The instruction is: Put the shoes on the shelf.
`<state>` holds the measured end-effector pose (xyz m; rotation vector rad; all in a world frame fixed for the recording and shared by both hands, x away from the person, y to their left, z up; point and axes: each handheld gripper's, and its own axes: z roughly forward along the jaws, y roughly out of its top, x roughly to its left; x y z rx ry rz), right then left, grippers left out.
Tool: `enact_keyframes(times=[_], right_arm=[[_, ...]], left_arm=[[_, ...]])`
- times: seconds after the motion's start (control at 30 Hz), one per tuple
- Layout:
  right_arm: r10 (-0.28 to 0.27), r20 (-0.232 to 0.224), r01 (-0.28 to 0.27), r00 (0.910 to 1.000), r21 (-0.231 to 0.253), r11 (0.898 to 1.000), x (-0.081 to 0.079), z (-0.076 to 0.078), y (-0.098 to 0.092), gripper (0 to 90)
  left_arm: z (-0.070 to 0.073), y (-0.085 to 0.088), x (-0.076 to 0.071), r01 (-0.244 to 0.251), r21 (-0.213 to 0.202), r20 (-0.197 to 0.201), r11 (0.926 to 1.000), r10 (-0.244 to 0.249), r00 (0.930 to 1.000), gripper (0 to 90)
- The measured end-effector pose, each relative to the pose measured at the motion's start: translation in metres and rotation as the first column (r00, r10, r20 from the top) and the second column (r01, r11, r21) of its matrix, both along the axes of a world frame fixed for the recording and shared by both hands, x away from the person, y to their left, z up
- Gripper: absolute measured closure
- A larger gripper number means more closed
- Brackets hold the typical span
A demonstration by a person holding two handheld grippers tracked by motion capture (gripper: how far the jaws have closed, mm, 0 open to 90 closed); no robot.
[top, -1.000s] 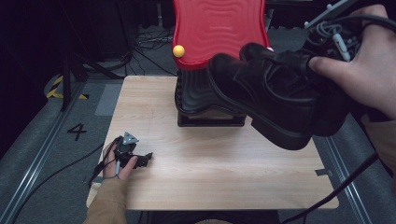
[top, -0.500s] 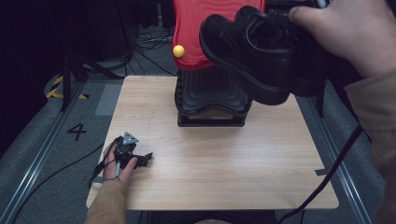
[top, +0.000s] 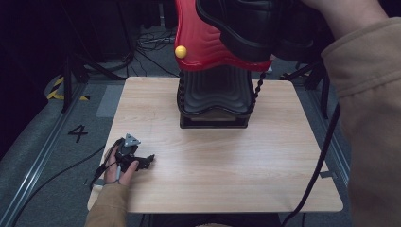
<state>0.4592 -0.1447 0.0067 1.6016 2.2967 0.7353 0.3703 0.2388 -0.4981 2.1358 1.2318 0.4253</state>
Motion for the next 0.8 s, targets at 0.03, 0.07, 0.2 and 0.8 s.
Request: enact_keyframes(times=[0.03,0.07,0.2,0.8], right_arm=[[0.000,0.000,0.000,1.0000,0.000,1.000,0.000,0.000,0.000,81.9],[-0.010,0.015,0.010,0.9998,-0.009,1.000,0.009,0.001,0.005,81.9],[-0.031,0.042,0.032,0.9987,-0.014,0.999,0.024,0.000,0.014,81.9],[-0.107,0.194,0.110,0.9752,-0.004,0.994,0.085,-0.016,0.048,81.7]], left_arm=[[0.000,0.000,0.000,0.000,0.000,0.000,1.0000,0.000,1.0000,6.1],[0.000,0.000,0.000,0.000,0.000,0.001,1.0000,0.000,1.0000,6.1],[0.000,0.000,0.000,0.000,-0.002,-0.001,1.0000,0.000,1.0000,6.1],[0.001,0.000,-0.001,0.004,0.001,-0.006,1.0000,-0.004,1.0000,6.1]])
